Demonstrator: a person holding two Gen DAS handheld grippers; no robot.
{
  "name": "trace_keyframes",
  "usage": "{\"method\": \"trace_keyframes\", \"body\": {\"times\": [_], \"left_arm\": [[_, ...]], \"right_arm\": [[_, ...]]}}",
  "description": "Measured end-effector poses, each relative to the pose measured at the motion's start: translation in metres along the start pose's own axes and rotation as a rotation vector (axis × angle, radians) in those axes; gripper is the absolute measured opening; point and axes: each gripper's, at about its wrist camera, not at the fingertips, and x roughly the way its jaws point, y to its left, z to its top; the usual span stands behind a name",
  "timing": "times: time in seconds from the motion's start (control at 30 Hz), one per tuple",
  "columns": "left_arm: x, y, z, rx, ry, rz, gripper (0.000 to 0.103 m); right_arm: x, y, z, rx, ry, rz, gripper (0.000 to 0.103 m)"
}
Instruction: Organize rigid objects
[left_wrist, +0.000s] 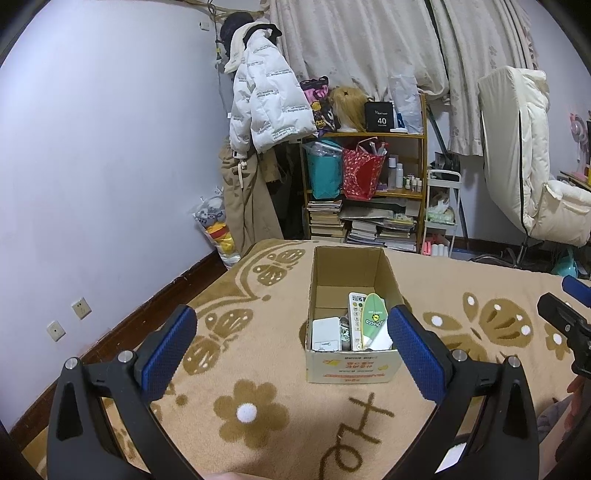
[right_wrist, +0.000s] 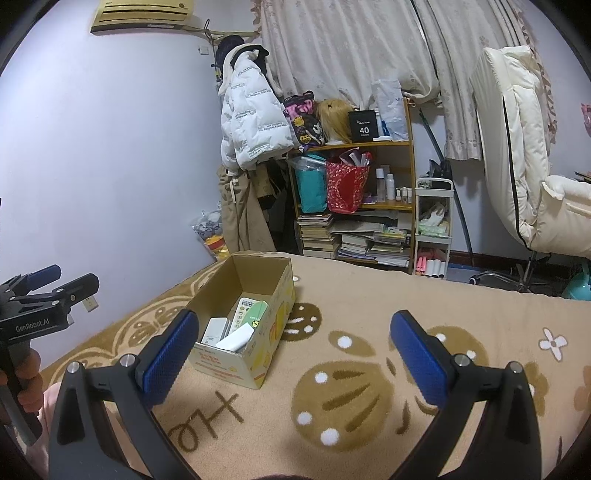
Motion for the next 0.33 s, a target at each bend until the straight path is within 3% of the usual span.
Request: {"method": "trace_keyframes", "body": {"times": [0.33], "left_arm": [[-0.0003,0.0004,0.0003,-0.009,0.014,0.003,0.102]], "right_arm": [[-0.0006,-0.0021,0.0001,-0.001,0.002,0.003,0.103]]}}
